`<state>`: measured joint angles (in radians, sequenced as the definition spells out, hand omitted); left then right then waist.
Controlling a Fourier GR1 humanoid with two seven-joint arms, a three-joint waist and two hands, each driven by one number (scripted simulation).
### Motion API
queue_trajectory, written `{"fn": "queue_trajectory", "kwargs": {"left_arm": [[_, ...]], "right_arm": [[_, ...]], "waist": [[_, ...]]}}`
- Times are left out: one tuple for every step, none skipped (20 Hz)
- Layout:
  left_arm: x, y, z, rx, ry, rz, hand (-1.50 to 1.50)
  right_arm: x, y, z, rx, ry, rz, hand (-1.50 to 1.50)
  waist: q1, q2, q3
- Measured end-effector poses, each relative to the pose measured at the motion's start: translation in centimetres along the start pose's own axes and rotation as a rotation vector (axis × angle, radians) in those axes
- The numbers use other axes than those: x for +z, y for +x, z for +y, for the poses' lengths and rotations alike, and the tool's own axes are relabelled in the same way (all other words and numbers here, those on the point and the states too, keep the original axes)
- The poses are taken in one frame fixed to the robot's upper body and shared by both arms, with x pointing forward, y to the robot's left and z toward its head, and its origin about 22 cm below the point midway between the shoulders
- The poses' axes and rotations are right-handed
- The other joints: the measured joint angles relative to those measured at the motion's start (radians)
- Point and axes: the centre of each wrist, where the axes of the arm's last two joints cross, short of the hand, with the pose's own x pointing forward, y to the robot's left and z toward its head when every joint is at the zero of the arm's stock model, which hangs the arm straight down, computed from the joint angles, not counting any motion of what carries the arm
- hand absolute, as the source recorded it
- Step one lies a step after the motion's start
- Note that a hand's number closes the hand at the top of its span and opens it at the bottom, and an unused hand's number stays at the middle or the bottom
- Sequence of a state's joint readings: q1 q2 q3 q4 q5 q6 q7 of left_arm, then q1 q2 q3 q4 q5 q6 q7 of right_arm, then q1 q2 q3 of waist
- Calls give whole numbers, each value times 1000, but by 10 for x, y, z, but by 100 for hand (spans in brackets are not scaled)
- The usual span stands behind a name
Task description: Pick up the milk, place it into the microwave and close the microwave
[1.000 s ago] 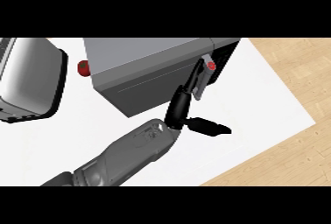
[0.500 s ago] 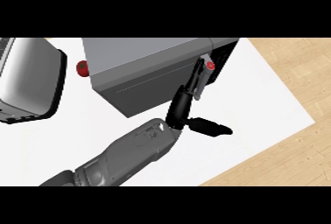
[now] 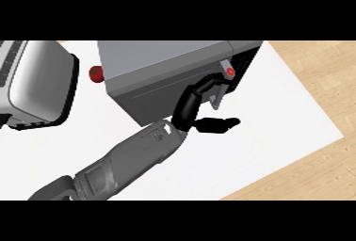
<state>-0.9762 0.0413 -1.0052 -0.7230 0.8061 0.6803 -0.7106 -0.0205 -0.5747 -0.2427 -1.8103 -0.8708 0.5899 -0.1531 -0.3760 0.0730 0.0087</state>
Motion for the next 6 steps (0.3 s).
{"fn": "queue_trajectory", "kwargs": {"left_arm": [[0,0,-1,-16,-7,1,-150],[-1,0,-3,-25,-12,4,-150],[-2,0,-4,-35,-16,7,-150],[-3,1,-6,-45,-19,10,-150],[-4,1,-8,-57,-20,14,-150],[-4,1,-9,-67,-24,17,-150]], "right_arm": [[0,0,0,-1,-2,1,-150],[1,1,0,0,-5,2,-150],[1,2,-1,3,-6,2,-150],[1,2,-1,4,-9,3,-150],[1,3,-1,6,-12,1,-150],[2,4,-1,7,-16,0,-150]], "waist": [[4,-2,1],[8,-4,1],[11,-5,2],[16,-6,2],[20,-8,2],[23,-9,2]]}}
